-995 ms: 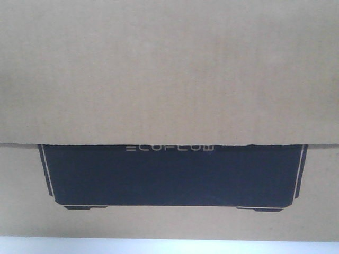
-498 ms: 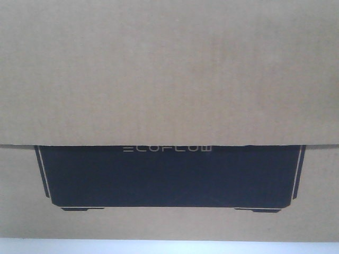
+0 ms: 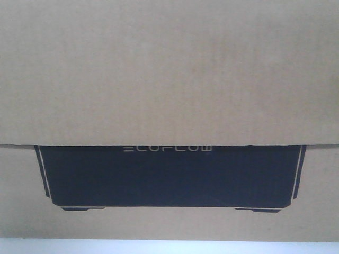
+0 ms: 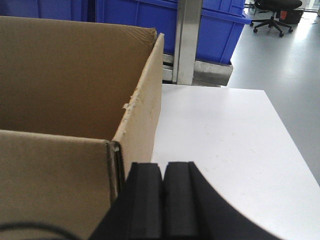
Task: Grab box from left shelf to table start
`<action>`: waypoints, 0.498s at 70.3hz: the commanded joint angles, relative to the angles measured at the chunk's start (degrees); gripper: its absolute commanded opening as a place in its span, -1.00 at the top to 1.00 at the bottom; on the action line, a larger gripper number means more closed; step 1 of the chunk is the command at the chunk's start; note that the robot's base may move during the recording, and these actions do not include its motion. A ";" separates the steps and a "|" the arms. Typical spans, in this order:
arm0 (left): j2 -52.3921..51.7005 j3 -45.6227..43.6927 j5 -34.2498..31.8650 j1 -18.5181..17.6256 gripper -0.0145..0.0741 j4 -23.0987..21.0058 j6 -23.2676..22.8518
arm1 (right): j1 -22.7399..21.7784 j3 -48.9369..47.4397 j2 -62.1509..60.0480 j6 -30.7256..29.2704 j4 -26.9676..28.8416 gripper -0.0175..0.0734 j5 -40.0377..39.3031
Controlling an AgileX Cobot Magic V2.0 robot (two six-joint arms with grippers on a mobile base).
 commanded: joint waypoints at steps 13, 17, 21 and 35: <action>-1.04 -0.25 -5.29 0.07 0.90 -0.50 0.00 | 0.05 2.18 0.47 0.05 -4.10 0.49 -8.02; -1.04 -0.25 -5.29 0.07 0.90 -0.50 0.00 | 0.05 5.18 -0.10 0.05 -4.38 0.49 -10.52; -1.04 -0.25 -5.29 0.07 0.90 -0.50 0.00 | 0.05 9.40 -1.65 0.05 -4.45 0.49 -14.63; -1.04 -0.25 -5.29 0.07 0.90 -0.50 0.00 | 0.05 22.51 -8.90 0.05 -4.50 0.49 -24.56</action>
